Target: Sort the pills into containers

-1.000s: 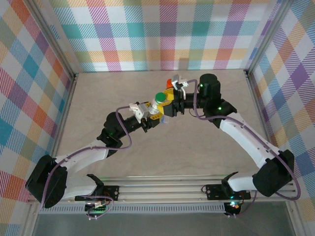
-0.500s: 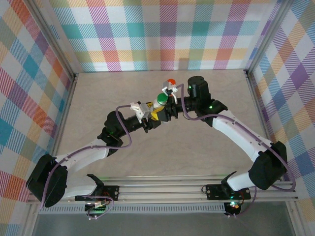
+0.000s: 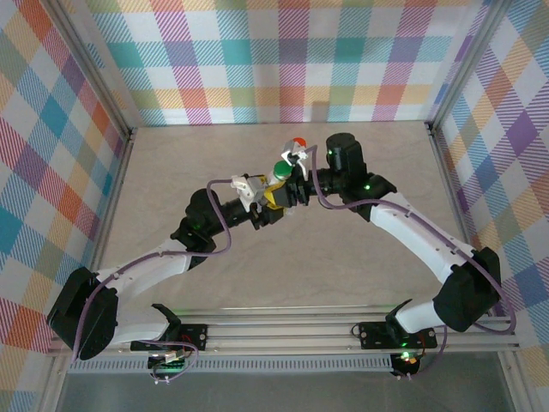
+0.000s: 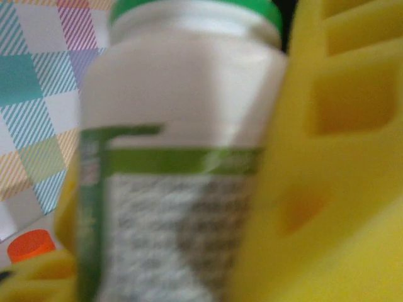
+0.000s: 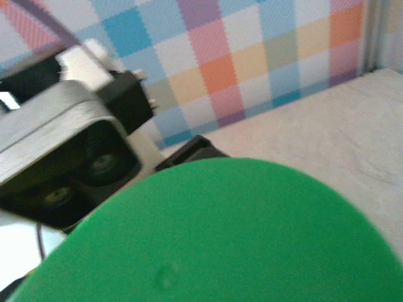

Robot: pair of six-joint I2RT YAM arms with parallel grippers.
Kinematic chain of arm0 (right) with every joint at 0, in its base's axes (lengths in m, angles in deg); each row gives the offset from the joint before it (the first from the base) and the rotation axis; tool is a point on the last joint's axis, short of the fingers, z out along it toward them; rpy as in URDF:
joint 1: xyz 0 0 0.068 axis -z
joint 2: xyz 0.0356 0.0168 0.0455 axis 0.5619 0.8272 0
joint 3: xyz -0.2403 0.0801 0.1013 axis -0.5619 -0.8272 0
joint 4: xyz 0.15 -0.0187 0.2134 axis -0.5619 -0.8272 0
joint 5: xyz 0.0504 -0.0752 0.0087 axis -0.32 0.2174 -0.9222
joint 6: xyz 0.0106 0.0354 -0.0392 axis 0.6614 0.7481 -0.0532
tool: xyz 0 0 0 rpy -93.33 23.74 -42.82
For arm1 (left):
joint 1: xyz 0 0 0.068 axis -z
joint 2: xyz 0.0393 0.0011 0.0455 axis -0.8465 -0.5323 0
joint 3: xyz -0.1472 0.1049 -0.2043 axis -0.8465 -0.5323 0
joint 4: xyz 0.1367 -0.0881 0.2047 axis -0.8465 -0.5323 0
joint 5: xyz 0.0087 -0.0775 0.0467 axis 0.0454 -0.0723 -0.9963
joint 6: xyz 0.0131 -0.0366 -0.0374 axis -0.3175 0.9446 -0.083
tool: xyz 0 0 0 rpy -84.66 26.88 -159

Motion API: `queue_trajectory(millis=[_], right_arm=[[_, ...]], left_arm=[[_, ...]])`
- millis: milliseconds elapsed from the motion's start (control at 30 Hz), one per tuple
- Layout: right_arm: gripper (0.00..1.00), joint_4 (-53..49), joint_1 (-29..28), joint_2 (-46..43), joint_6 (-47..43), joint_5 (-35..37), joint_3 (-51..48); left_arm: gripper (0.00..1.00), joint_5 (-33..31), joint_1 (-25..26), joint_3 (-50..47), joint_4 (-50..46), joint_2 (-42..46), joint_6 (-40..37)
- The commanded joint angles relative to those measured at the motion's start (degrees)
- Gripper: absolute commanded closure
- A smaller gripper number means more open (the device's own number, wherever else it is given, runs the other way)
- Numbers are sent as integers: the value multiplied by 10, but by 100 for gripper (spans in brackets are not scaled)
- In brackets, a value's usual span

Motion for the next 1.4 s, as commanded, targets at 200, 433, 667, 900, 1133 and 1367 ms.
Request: queue_trajectory(millis=[200, 433, 667, 900, 1133, 1367], right_arm=[[82, -49, -4, -43, 43, 266, -7], [79, -29, 4, -41, 72, 576, -62], [77, 50, 15, 38, 141, 683, -104], [77, 154, 18, 157, 162, 724, -90], [77, 185, 29, 276, 172, 738, -23], [75, 163, 35, 333, 211, 741, 29]], left_arm=[[0, -76, 12, 0, -27, 19, -54], [0, -268, 11, -43, 6, 32, -24], [0, -522, -4, -23, -67, 50, 113], [0, -535, -36, -8, -142, 53, 227], [0, -527, -54, -13, -177, 62, 282], [0, -507, -54, -10, -182, 53, 258]])
